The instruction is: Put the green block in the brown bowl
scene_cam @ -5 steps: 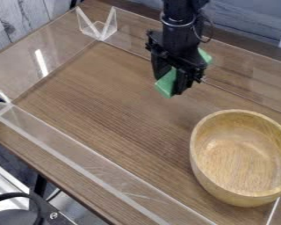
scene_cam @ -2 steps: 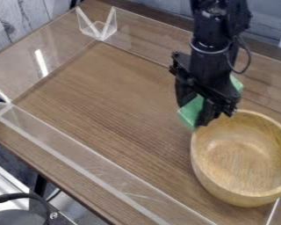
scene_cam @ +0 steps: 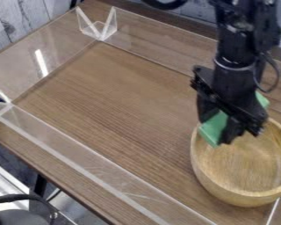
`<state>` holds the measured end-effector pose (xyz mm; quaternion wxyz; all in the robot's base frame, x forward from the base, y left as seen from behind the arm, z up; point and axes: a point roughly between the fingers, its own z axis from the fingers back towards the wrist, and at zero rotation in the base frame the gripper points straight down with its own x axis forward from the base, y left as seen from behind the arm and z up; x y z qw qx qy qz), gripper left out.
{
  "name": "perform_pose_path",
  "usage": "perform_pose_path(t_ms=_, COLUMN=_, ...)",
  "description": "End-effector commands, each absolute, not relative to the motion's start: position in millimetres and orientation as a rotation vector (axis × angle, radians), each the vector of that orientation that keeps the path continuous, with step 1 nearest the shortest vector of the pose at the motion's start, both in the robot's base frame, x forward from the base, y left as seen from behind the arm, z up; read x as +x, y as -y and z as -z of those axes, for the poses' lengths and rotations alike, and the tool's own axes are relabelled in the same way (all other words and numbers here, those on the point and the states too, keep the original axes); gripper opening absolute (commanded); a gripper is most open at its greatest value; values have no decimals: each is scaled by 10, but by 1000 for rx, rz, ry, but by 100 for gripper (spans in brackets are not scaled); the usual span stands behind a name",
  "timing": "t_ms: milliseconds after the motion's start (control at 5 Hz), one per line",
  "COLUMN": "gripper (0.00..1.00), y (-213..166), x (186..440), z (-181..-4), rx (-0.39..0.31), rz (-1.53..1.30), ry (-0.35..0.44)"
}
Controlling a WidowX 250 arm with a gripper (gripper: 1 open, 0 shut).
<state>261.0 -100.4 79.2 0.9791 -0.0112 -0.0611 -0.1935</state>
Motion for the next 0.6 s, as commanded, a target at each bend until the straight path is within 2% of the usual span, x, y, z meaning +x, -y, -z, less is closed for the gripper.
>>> perform_pose_path(t_ms=0, gripper=0, y=1171, x=2630, z=-803, rx=-43, rz=402, ry=147)
perform_pose_path(t_ms=400, gripper=0, y=1263, x=2672, z=-644, rx=-60, rz=414, ry=126)
